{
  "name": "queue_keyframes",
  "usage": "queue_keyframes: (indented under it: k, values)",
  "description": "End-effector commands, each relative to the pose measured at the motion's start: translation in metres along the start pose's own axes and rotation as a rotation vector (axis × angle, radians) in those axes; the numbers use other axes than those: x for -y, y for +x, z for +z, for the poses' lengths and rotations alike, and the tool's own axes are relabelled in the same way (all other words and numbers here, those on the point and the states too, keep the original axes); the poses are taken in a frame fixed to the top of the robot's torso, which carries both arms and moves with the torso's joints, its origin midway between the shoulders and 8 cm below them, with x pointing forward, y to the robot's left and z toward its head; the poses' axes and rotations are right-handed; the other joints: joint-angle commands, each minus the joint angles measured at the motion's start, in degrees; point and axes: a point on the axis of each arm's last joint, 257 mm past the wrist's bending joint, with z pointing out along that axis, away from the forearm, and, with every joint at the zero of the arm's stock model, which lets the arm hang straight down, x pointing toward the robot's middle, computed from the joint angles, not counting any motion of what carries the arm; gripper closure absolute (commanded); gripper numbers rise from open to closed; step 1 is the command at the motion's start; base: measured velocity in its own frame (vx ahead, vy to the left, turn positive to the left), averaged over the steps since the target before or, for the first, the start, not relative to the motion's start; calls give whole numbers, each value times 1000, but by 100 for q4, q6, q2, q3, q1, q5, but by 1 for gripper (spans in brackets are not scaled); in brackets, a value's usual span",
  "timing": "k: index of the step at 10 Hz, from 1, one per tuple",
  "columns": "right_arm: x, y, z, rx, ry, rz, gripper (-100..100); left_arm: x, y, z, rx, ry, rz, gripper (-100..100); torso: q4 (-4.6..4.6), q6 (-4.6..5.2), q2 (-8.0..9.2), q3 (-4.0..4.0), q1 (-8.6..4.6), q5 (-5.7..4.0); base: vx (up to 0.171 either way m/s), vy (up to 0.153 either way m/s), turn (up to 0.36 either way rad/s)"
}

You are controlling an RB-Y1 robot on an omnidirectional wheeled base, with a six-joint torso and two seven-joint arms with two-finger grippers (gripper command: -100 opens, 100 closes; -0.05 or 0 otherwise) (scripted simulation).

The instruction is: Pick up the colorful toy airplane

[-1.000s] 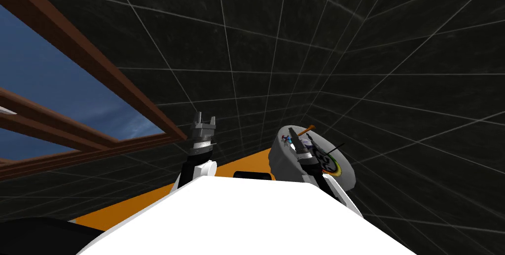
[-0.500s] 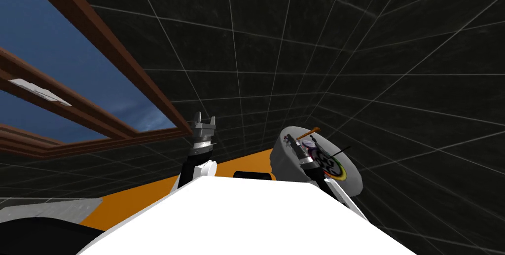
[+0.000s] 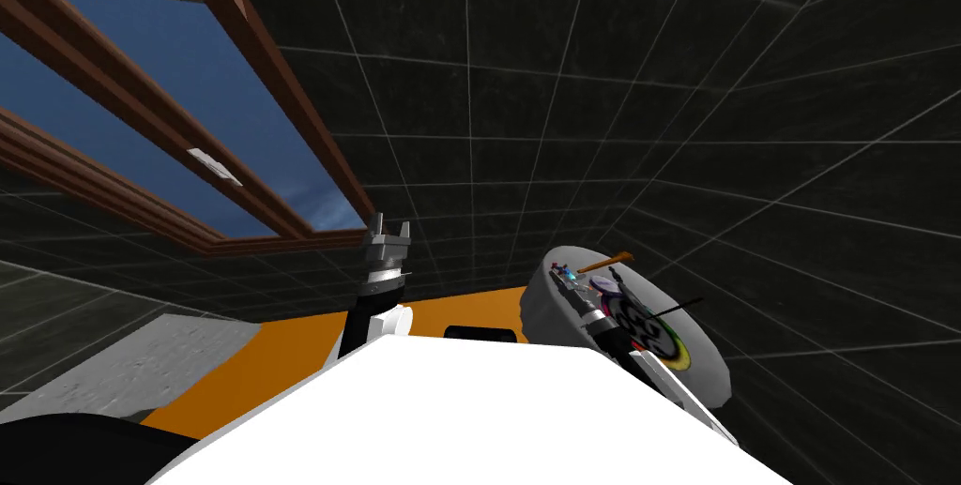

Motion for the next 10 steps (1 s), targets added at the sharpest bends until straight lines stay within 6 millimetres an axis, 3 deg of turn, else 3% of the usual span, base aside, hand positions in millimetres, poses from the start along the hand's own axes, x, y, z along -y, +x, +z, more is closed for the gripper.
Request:
queue_keyframes:
  k: [1, 2, 5, 10]
  values:
    - [22, 10, -17, -48, 44, -47, -100, 0, 0, 0, 0, 0, 0, 0, 0, 0, 0, 0, 0, 0, -33, -11, 107]
    - [42, 19, -29, -103, 73, -124, -100, 0, 0, 0, 0, 0, 0, 0, -1, 9, -1, -1, -2, 0, -32, -8, 200]
    - [68, 32, -46, -169, 114, -197, -100, 0, 0, 0, 0, 0, 0, 0, -1, 2, -8, -4, 1, 1, -22, -7, 164]
    - [138, 58, -104, -367, 206, -411, -100, 0, 0, 0, 0, 0, 0, 0, -2, 7, -12, -7, 0, 0, -16, -4, 200]
